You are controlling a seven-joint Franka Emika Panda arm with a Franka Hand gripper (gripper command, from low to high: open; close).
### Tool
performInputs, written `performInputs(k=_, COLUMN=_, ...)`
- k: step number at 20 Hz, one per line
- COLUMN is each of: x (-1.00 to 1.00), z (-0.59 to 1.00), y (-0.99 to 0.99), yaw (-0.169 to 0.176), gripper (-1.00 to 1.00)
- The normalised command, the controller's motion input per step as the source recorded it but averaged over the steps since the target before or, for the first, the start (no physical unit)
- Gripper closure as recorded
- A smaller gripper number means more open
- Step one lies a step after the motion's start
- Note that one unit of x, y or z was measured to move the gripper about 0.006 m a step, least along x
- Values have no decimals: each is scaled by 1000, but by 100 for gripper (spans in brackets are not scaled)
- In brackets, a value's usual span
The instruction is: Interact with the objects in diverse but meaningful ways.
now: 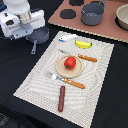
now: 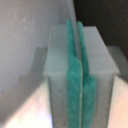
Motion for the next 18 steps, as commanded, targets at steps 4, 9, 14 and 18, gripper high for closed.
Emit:
performInputs(k=4, x=211, z=1000, y=147, yaw=-146, gripper=100)
performInputs(k=9, x=448, z=912, y=314, yaw=-127, gripper=100)
performInputs(k=14, x=639, z=672, y=483, yaw=-64, gripper=100)
performInputs(k=18, x=704, z=399, y=654, yaw=-6, gripper=100)
